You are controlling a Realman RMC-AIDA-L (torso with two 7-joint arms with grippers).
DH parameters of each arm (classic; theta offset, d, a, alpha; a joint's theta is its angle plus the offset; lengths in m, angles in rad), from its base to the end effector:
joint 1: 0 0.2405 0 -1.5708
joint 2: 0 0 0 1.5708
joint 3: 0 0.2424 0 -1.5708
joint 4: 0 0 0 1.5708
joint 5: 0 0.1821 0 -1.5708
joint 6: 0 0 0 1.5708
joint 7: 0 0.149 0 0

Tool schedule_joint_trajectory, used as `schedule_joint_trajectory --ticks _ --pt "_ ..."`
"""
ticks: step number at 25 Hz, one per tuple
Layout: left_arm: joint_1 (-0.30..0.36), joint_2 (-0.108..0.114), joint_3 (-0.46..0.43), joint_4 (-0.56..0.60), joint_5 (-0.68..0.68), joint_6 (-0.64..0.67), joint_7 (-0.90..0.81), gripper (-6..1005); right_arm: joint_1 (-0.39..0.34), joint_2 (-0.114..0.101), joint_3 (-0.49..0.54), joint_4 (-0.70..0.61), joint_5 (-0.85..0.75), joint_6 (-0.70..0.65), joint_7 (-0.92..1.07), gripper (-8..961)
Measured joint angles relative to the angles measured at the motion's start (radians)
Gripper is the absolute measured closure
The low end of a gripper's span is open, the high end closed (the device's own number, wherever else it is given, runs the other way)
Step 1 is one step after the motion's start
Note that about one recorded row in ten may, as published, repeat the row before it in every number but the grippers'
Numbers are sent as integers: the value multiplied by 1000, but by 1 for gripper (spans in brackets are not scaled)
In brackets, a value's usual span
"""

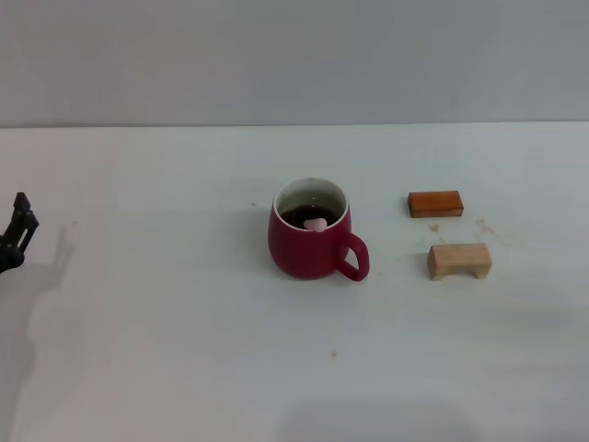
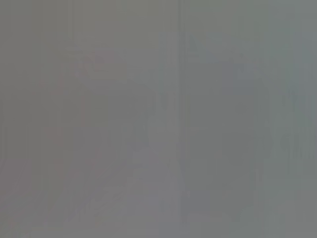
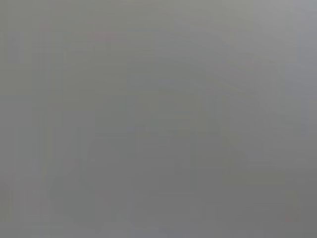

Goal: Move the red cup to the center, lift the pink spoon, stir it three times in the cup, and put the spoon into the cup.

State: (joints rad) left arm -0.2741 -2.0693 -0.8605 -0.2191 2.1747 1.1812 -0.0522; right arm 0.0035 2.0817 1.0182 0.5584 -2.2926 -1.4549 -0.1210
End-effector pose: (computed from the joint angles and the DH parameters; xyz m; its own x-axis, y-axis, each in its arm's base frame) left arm -0.3423 0.2741 0.0234 0.7187 0.0039 0.6953 0.6937 0.0642 -0.7174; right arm 0.3108 0.2199 0.0608 0.7047 0.3236 -0.6314 -0.7061 0.2330 -0.6687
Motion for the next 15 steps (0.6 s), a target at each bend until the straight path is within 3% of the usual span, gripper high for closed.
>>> schedule_joint_trajectory --ticks 5,11,15 --pt "3 0 -11 2 0 0 0 152 4 0 -4 -82 118 3 103 824" --pt "7 0 -15 7 -1 2 1 152 5 -1 1 -135 129 -8 166 564" --pt "7 0 -17 8 -1 8 1 152 1 -1 -2 -138 130 -10 186 484"
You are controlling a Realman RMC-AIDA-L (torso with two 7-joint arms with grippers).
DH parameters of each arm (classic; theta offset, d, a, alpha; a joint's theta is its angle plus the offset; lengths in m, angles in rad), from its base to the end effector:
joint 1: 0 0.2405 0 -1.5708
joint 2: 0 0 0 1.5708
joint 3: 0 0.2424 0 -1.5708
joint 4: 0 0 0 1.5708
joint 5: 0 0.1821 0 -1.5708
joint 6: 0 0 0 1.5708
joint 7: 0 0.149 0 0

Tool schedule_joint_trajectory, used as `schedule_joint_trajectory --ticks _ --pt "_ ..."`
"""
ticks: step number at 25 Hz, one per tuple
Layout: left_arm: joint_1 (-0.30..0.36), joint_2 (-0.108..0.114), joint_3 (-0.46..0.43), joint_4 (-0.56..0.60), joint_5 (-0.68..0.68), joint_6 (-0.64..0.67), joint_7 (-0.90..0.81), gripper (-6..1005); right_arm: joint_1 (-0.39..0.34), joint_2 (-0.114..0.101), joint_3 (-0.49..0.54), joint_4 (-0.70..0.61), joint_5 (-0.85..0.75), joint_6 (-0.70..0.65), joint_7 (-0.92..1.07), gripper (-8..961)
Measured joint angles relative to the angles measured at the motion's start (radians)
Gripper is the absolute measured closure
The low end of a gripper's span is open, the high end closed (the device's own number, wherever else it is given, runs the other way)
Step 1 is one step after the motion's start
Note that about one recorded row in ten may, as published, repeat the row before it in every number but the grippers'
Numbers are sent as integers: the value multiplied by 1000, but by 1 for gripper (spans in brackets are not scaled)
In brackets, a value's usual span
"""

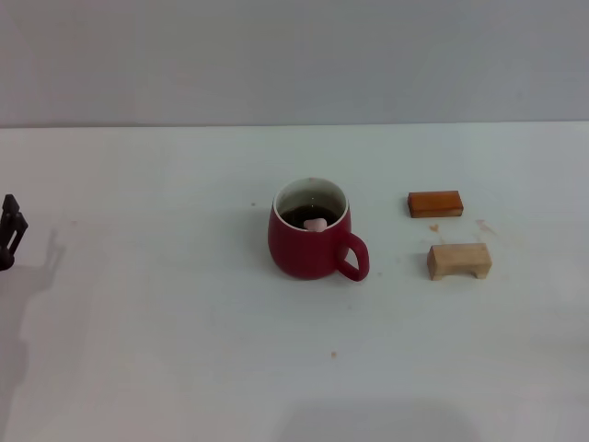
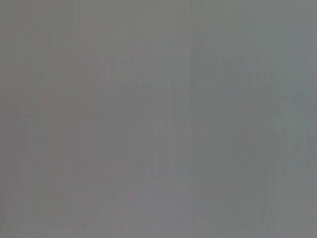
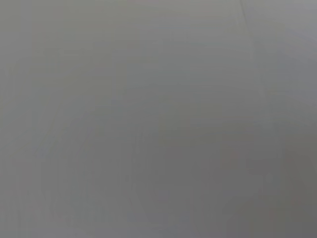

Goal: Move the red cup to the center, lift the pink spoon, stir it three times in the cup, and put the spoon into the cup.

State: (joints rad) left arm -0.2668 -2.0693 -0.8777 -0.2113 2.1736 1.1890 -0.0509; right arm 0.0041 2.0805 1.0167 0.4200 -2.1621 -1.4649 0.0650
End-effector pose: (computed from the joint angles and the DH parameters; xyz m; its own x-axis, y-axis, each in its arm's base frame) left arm -0.3466 0.2710 0.0274 0.7208 0.0019 0.6931 0.6903 0.0886 -0.7181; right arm 0.3500 0.1989 0.0701 0.6374 0.2778 -0.7187 -0.7659 0.3310 -0.5513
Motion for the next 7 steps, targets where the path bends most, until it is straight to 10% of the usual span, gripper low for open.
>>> schedule_joint_trajectory --ticks 7 --pt "1 1 -2 1 0 8 0 152 12 -3 -5 -35 -7 -10 73 343"
